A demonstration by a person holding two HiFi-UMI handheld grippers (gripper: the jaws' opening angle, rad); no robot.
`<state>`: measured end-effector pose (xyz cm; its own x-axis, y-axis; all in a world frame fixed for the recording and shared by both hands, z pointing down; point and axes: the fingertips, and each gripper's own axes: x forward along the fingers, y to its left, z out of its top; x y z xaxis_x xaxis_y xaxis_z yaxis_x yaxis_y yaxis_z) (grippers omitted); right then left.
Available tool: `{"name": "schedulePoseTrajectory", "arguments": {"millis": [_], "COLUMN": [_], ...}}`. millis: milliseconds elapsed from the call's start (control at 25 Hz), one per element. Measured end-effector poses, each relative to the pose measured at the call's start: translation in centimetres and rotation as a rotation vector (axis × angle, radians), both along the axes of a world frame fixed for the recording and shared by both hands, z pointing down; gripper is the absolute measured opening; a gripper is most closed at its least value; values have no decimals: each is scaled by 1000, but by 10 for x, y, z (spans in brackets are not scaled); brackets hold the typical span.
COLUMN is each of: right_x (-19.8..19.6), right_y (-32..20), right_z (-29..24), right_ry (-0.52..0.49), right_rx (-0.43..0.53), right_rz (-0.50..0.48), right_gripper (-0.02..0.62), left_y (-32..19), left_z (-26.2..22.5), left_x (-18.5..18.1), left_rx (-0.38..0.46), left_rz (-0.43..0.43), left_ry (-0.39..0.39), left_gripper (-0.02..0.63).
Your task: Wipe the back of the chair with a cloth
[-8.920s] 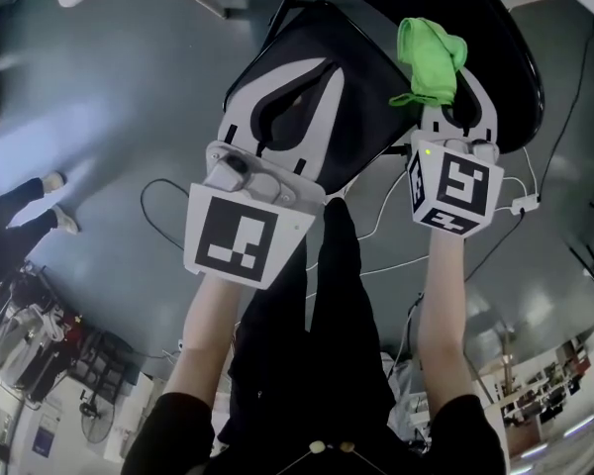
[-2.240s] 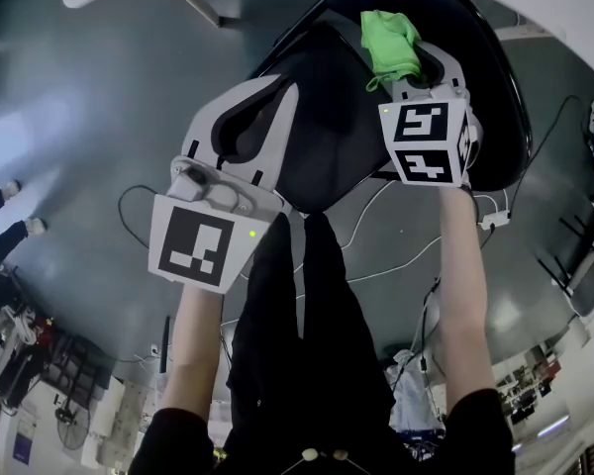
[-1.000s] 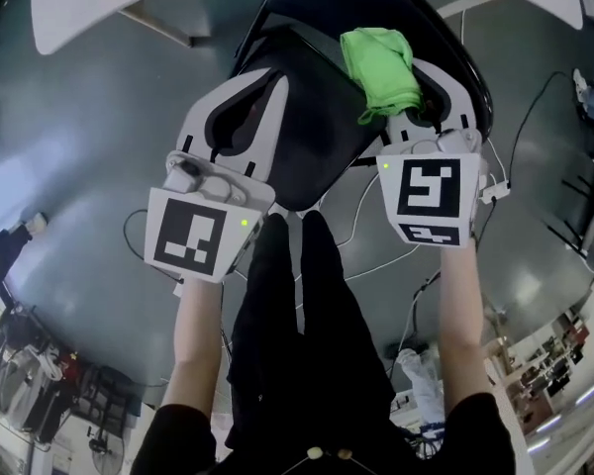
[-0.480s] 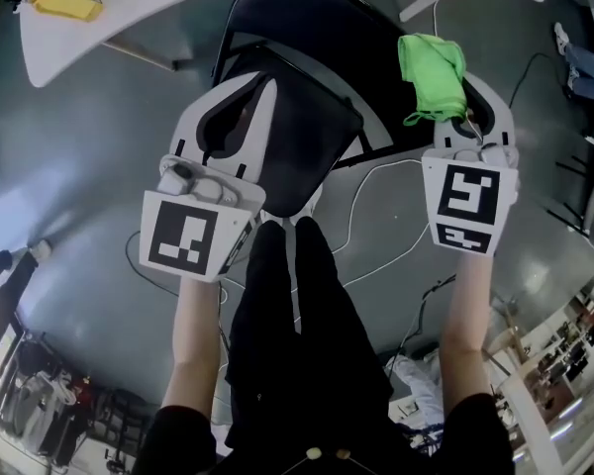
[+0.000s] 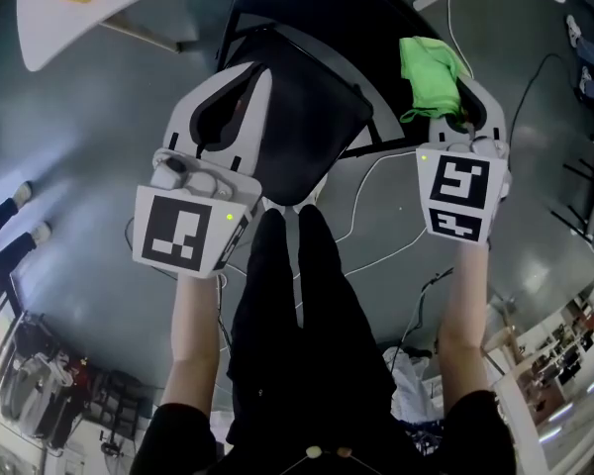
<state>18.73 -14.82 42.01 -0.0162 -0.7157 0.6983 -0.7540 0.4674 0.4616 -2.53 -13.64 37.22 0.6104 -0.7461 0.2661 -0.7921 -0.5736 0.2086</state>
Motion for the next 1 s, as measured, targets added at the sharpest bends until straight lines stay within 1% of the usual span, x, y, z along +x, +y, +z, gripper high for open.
{"name": "schedulePoseTrajectory", "arguments": {"millis": [200,520,760,920,1000], "right_x": [-5,-6,-16,-18,-19], "right_y": [1,4,15,22,26], "right_z": [2,7,34,48,57], "right_ry": [9,-9,-45,-11,-27], "right_rx": [3,-21,-86,-96,-118], "right_rz": [-2,3,-2,-6,2], "right_gripper": [44,44,44,44,44], "left_y": [3,5,8,13,16], "left_z": [6,5,9,15,18], "left_x": [-3,-1,-4,-9,-12], "left_rx": [-8,-7,-9,-16,-21], "left_rz": [-22,-19,-18,-17,-21], "left_ry": [8,10,5,-1,-5], "left_gripper": [6,6,6,6,6]}}
